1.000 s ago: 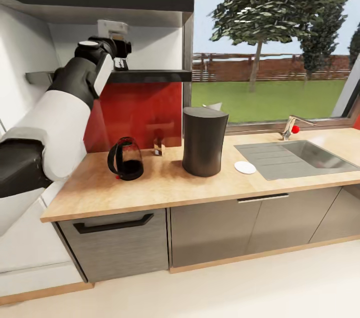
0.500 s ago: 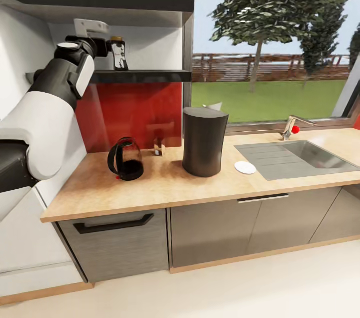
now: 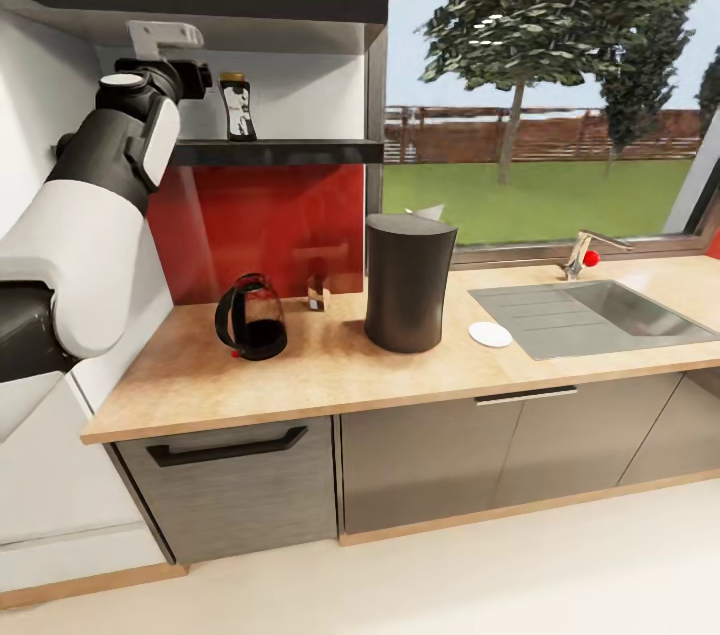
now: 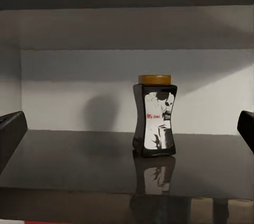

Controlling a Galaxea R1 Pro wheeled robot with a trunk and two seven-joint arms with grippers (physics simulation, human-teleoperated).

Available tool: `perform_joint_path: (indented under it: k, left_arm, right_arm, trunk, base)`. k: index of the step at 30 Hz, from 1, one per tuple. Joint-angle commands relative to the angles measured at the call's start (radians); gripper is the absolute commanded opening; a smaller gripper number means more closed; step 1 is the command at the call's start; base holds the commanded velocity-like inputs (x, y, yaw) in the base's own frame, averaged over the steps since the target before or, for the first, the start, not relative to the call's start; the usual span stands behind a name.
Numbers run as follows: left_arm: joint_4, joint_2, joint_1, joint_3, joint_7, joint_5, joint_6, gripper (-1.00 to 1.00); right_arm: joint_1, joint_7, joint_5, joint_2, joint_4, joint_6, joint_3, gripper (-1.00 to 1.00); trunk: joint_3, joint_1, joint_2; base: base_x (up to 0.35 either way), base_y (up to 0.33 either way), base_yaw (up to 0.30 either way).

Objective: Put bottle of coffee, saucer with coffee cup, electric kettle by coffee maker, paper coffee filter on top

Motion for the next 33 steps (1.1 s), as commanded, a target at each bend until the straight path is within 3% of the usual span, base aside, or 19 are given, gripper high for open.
perform_joint_path:
  k: [1,6,9,24,33]
  left_arm:
    - [-0.001,-0.001,-0.001,0.013,0.0,-0.008,0.004,1.0]
    - [0.005,-0.005,-0.003,0.083,0.0,0.015,0.004,1.0]
    - [0.005,-0.007,-0.003,0.104,0.0,0.017,0.004,1.0]
    - [-0.03,-0.004,-0.002,0.108,-0.013,0.02,0.006,1.0]
    - [-0.052,-0.005,-0.002,0.109,-0.016,0.022,0.017,1.0]
  right_arm:
    - [0.0,-0.003,0.01,0.0,-0.002,0.006,-0.007,1.0]
    - [0.004,-0.003,0.011,-0.002,-0.001,0.006,-0.007,1.0]
    - [0.009,-0.003,0.01,-0.003,-0.002,0.006,-0.007,1.0]
    - [0.016,-0.003,0.01,-0.004,-0.001,0.006,-0.007,1.0]
    - [0.023,-0.003,0.01,-0.008,-0.001,0.006,-0.007,1.0]
  trunk:
    - [-0.002,0.001,-0.002]
    - [-0.002,0.001,-0.002]
    - [-0.002,0.001,-0.002]
    - [-0.002,0.001,-0.002]
    - [-0.002,0.001,-0.002]
  base:
    - [0.0,0.0,0.0]
    - [0.0,0.0,0.0]
    - [0.0,0.0,0.0]
    - [0.003,0.0,0.0]
    - [0.26,0.0,0.0]
